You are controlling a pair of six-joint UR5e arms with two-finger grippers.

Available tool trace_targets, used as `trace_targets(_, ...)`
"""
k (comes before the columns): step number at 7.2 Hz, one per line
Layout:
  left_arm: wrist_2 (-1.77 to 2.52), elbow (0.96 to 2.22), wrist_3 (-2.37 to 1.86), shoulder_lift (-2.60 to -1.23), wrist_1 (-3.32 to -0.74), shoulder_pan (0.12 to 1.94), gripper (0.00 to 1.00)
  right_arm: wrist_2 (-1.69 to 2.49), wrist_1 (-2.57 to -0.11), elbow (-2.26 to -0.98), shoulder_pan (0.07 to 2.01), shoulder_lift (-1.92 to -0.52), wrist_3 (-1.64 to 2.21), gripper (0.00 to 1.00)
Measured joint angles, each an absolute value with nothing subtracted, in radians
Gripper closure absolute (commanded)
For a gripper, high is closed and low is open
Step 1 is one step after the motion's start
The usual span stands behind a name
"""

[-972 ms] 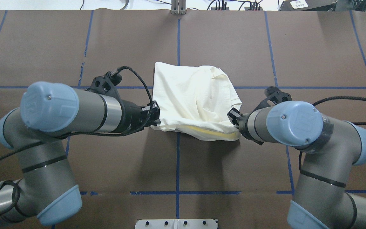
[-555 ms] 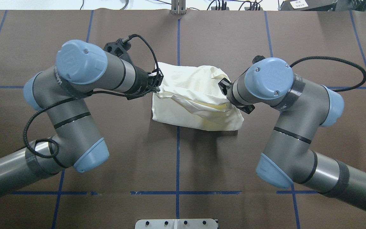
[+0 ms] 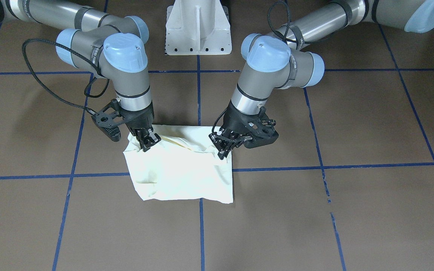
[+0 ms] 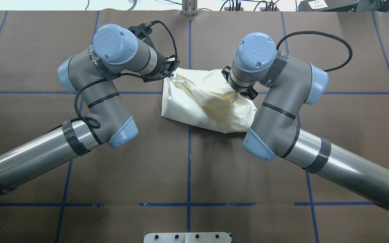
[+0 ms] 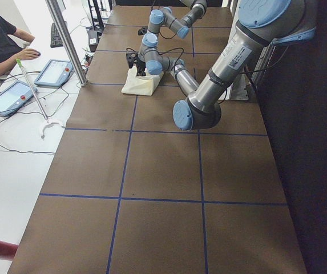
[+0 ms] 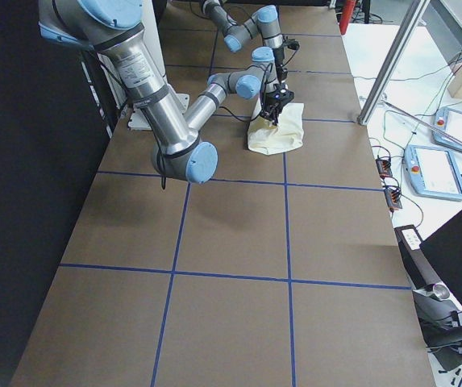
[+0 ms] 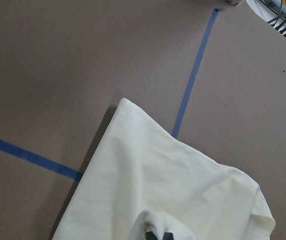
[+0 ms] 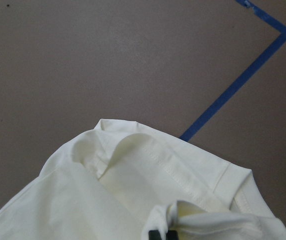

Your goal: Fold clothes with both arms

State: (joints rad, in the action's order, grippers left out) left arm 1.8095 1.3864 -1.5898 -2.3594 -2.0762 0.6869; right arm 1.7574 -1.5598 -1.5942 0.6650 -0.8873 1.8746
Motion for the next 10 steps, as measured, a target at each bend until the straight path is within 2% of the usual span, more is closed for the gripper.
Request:
trace_targets(1,1.800,1.345,-1.577,-2.370,-2.102,0.690,1.00,1.763,-1.559,-1.565,0.672,-0.873,1.862,1.00)
trace_targets(2,1.795,1.322,-1.565,-2.374,-2.115,0.691,0.92,1.766,-1.548,-1.536,0.677,-0.862,1.851,1.00)
trace_targets(3,1.792,1.296,-1.555,-2.377,-2.135,0.693,0.69,1.767,-1.517,-1.499,0.680,-0.853,1.841,1.00)
trace_targets(5,1.779,1.223,-1.531,-2.401,-2.194,0.704,0.49,1.796,-1.459,-1.442,0.699,-0.842,1.799,1.00)
trace_targets(6,1.778,1.207,-1.515,-2.408,-2.223,0.723,0.50,1.818,-1.450,-1.423,0.710,-0.837,1.774,1.00)
trace_targets(7,1.786,1.206,-1.506,-2.404,-2.255,0.743,0.80,1.828,-1.447,-1.412,0.715,-0.832,1.761,1.00)
trace_targets(8,1.805,1.217,-1.503,-2.381,-2.285,0.758,1.00,1.832,-1.445,-1.406,0.717,-0.829,1.756,1.00)
trace_targets(10,1.865,1.263,-1.476,-2.261,-2.442,0.768,1.00,1.835,-1.445,-1.404,0.721,-0.822,1.754,1.00)
